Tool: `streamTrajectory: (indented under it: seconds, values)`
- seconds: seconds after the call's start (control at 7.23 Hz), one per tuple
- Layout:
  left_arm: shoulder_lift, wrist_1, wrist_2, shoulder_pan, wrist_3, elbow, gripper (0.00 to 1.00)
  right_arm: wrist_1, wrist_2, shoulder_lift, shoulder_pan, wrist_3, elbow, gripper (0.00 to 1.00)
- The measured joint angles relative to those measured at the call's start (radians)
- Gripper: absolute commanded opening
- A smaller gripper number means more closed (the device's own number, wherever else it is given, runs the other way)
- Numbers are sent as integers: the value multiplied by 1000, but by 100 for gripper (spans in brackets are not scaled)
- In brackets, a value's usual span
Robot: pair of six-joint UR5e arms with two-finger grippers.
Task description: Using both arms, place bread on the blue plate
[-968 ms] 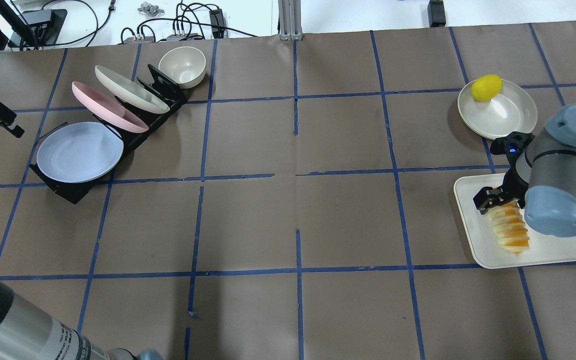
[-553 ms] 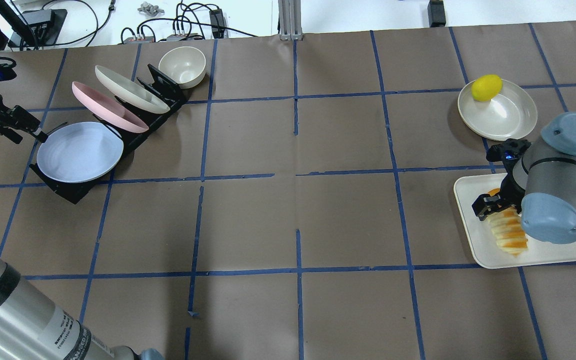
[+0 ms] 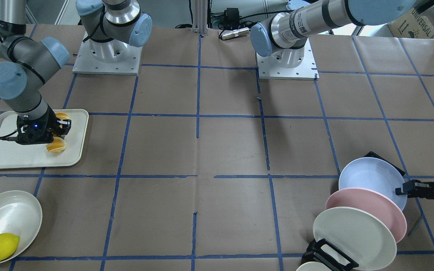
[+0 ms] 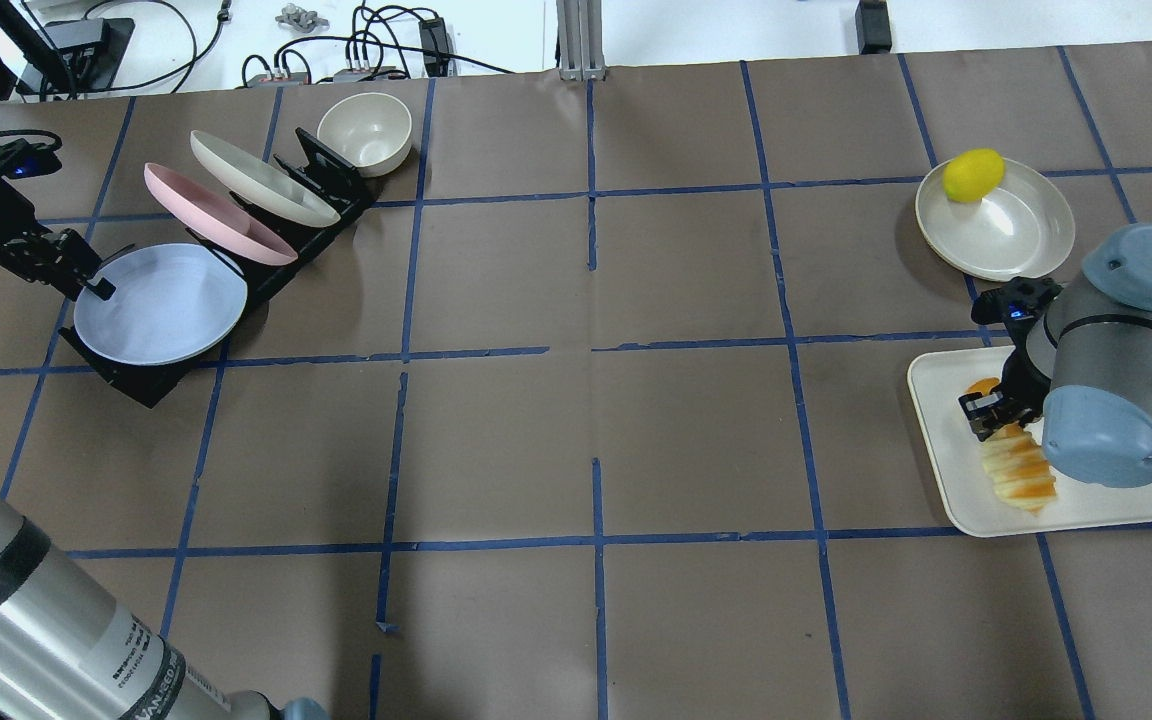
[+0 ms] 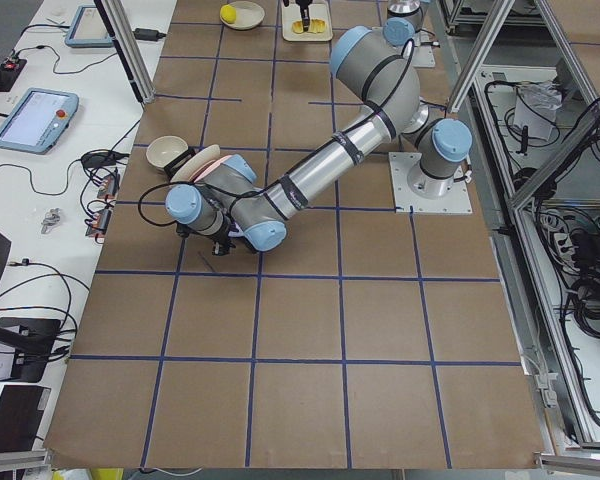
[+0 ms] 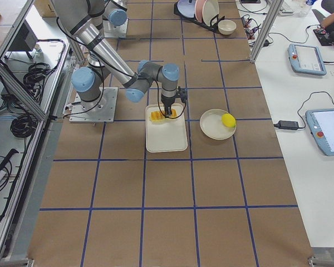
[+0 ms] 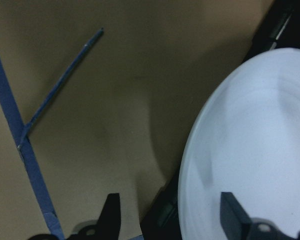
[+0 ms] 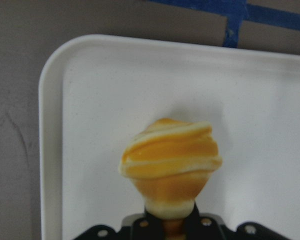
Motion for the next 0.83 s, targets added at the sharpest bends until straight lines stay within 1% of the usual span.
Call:
streamTrajectory:
  seconds: [0.14, 0.41, 0.55, 0.83]
  values:
    - [2, -14, -20, 1, -12, 2, 14, 40, 2, -47, 0, -6, -4, 3]
    - [4, -23, -34, 3, -28, 10, 13, 190, 10, -184, 6, -10, -40, 4]
    - [7, -30, -33, 4, -30, 24, 13, 284, 20, -234, 11, -11, -91, 4]
    - [30, -84, -30, 6, -28, 42, 13, 529, 39, -255, 46, -5, -292, 3]
